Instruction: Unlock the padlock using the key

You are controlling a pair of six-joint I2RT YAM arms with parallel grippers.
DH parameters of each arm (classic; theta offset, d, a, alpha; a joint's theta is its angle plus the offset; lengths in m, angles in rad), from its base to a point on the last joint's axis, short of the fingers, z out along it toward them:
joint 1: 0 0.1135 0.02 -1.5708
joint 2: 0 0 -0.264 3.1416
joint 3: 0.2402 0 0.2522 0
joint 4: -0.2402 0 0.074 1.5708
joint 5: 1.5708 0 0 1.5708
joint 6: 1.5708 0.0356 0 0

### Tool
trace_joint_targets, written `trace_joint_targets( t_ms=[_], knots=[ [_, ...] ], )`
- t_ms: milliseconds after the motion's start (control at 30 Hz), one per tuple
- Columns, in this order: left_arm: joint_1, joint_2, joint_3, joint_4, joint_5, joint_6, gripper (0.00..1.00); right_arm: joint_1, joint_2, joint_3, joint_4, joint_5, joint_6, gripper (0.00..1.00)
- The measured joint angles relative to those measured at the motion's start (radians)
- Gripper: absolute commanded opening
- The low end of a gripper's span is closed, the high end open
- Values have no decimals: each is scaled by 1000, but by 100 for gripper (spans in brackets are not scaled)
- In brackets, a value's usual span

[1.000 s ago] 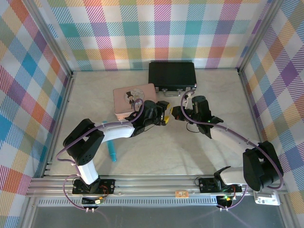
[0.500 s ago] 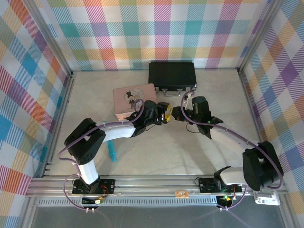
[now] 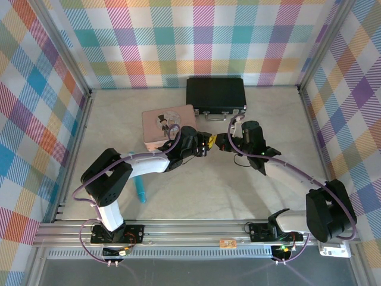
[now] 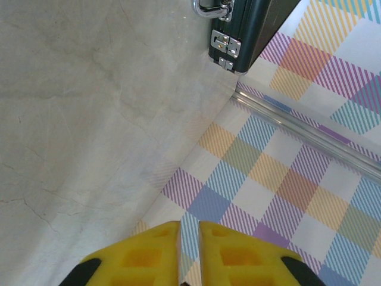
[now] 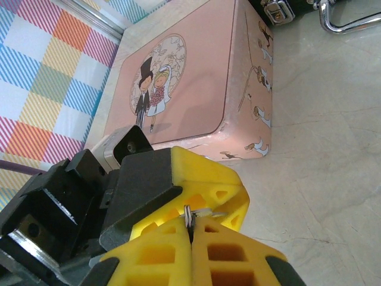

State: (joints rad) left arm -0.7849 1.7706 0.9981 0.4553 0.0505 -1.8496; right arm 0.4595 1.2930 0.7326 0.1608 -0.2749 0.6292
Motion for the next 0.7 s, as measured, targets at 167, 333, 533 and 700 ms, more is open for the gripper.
trace_joint_targets(
  t_ms=[167,333,533,700],
  knots=[
    [0,0,0,-1,-8,2,7,0,-12,0,-1,0,0,0],
    [0,0,0,0,-12,-4,39,0,-30,0,-5,0,-1,0],
    [0,0,-1,1,-10,-18,53,0,-32,0,-5,0,-1,0],
    [0,0,-1,1,-10,-22,52,0,-25,0,0,-16,0,0]
  ],
)
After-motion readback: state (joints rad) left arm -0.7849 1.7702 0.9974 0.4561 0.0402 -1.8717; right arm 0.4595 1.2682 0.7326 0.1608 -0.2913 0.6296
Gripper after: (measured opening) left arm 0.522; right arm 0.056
